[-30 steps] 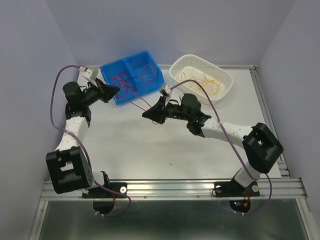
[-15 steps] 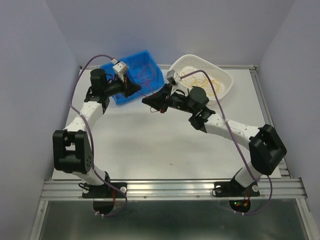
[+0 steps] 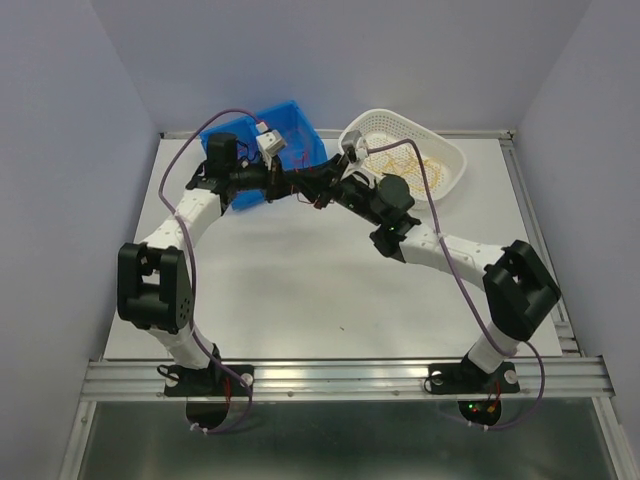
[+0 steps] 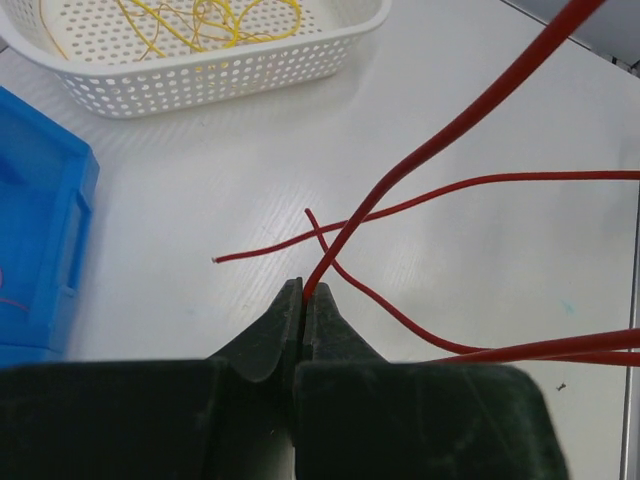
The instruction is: Untangle the cables
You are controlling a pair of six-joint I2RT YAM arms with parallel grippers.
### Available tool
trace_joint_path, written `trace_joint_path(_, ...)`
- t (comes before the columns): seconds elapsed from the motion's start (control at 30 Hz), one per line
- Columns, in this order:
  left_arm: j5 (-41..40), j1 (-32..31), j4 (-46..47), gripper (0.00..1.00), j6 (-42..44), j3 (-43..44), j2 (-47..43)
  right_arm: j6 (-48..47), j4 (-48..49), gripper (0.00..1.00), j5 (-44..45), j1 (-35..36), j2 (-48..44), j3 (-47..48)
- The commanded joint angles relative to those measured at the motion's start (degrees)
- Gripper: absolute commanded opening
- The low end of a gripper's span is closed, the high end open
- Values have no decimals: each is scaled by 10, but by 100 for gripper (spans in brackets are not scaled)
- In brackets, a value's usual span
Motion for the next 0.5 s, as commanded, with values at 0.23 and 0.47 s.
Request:
trace_joint_path(0.23,-82,97,47,65,-13,-35,-49,-20,180,1,56,10,-122,-62)
trace_joint_path(0.47,-146,134,80,73,-22,-63,-114,-43,119,1,97,10,-154,-99)
